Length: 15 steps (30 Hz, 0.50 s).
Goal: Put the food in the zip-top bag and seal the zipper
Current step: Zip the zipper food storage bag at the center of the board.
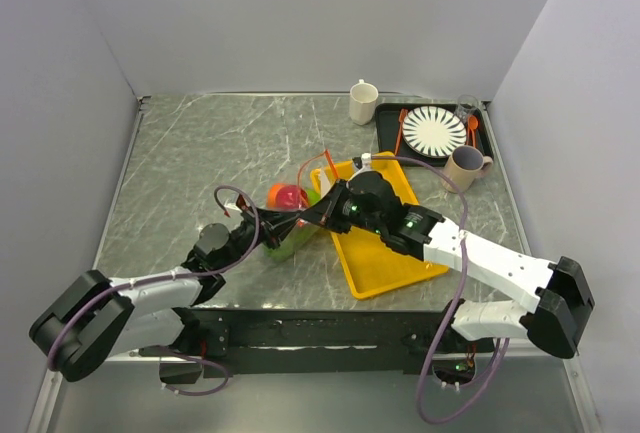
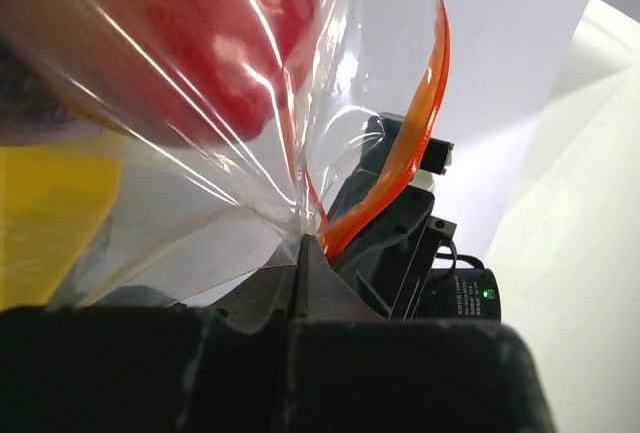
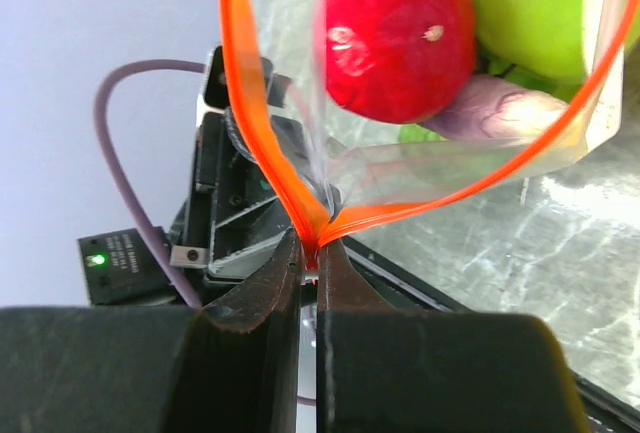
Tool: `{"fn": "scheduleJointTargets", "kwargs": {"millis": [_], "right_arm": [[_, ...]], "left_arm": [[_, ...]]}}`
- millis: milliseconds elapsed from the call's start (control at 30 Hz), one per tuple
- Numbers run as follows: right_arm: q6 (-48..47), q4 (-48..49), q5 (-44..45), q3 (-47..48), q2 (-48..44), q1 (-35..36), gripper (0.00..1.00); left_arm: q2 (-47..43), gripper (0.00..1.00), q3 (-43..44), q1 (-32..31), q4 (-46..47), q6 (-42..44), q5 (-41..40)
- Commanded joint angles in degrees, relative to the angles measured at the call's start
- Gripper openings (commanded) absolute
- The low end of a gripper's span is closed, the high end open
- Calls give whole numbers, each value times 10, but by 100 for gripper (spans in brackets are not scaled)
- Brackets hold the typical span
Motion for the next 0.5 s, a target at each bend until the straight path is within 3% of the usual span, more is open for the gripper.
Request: {"fn": "scheduleJointTargets", "kwargs": {"millis": [0,467], "right_arm": [[18,65,79,-2,-39,-4,5],[-6,45,75,37,-7,-28,7]], "left_arm": [[-37,1,-10,-5,-57,33,2],[-44,1,-23,-5,-48,57,21]]}}
